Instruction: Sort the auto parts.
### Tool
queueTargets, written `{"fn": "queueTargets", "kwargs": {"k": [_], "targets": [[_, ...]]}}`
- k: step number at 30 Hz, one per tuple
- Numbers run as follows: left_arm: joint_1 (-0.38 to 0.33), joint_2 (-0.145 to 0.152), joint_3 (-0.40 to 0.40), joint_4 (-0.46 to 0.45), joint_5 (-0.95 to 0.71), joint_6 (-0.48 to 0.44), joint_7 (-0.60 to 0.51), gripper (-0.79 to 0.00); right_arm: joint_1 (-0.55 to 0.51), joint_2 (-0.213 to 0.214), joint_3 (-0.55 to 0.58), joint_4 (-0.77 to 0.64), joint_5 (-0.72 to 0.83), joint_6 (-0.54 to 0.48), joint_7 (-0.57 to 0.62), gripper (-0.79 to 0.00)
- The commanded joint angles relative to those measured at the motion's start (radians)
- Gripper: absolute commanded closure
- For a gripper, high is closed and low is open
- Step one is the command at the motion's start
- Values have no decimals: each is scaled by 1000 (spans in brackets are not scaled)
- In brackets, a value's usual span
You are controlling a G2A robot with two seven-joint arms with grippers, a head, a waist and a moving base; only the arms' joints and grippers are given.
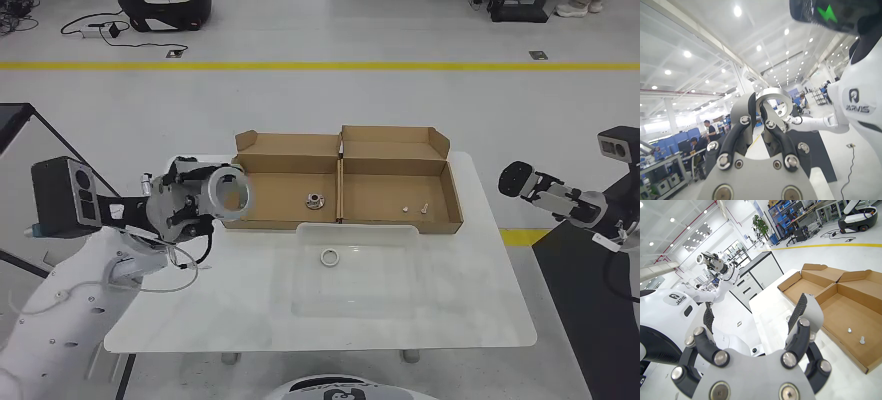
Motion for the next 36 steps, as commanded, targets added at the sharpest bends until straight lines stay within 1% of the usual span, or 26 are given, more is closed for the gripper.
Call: {"fn": "queueTargets", "kwargs": {"k": [1, 3, 5, 9, 13, 15, 17, 19, 21, 23, 25, 28, 36], "targets": [[-15, -6, 19, 12, 17, 3, -61, 0, 0, 0, 0, 0, 0, 0, 0, -785], [-30, -14, 39, 26, 18, 19, -115, 0, 0, 0, 0, 0, 0, 0, 0, -785], [-60, -24, 60, 29, 0, 40, -163, 0, 0, 0, 0, 0, 0, 0, 0, -785], [-157, -50, 112, 53, -32, 103, -296, 0, 0, 0, 0, 0, 0, 0, 0, -785], [-268, -81, 188, 108, -1, 160, -449, 0, 0, 0, 0, 0, 0, 0, 0, -785], [-328, -96, 228, 130, 47, 185, -557, 0, 0, 0, 0, 0, 0, 0, 0, -785], [-373, -112, 272, 160, 60, 209, -651, 0, 0, 0, 0, 0, 0, 0, 0, -785], [-419, -129, 308, 179, 87, 228, -705, 0, 0, 0, 0, 0, 0, 0, 0, -785], [-455, -143, 348, 222, 163, 230, -757, 0, 0, 0, 0, 0, 0, 0, 0, -785], [-476, -157, 382, 260, 214, 230, -782, 0, 0, 0, 0, 0, 0, 0, 0, -785], [-500, -166, 421, 289, 316, 208, -847, 0, 0, 0, 0, 0, 0, 0, 0, -785], [-520, -182, 468, 325, 401, 185, -924, 0, 0, 0, 0, 0, 0, 0, 0, -785], [-559, -233, 564, 435, 496, 198, -1075, 0, 0, 0, 0, 0, 0, 0, 0, -785]]}}
